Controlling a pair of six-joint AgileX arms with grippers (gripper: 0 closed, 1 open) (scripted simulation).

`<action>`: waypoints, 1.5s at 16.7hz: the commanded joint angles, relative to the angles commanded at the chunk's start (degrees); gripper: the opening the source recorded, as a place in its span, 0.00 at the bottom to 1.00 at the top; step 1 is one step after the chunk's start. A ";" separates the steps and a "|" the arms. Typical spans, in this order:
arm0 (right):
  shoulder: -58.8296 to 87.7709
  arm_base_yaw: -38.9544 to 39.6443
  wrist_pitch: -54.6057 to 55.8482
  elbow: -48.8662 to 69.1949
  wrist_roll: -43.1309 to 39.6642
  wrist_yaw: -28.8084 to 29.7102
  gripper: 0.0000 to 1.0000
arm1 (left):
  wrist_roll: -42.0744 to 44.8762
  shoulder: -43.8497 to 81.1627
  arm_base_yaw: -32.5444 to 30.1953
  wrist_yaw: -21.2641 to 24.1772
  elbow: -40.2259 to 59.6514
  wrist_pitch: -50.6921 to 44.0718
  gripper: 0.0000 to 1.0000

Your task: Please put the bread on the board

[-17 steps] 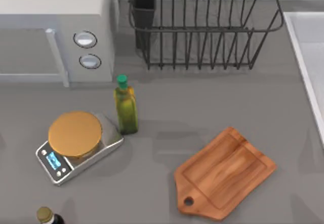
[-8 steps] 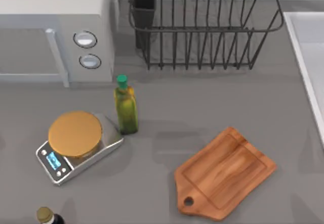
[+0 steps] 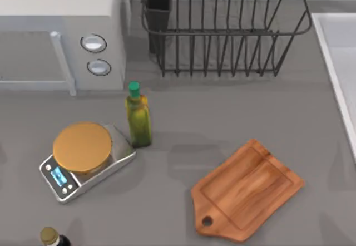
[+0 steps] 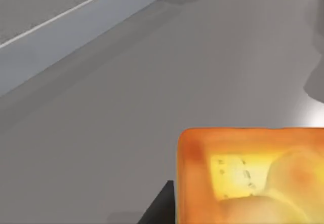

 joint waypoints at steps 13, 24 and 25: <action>0.00 0.00 0.00 0.00 0.00 0.00 1.00 | -0.63 -14.30 0.03 -0.33 3.39 -16.89 0.00; 0.00 0.00 0.00 0.00 0.00 0.00 1.00 | -19.87 -24.69 -13.23 -11.41 2.17 -13.53 0.00; 0.00 0.00 0.00 0.00 0.00 0.00 1.00 | -24.35 -26.89 -16.42 -14.22 2.04 -12.63 0.00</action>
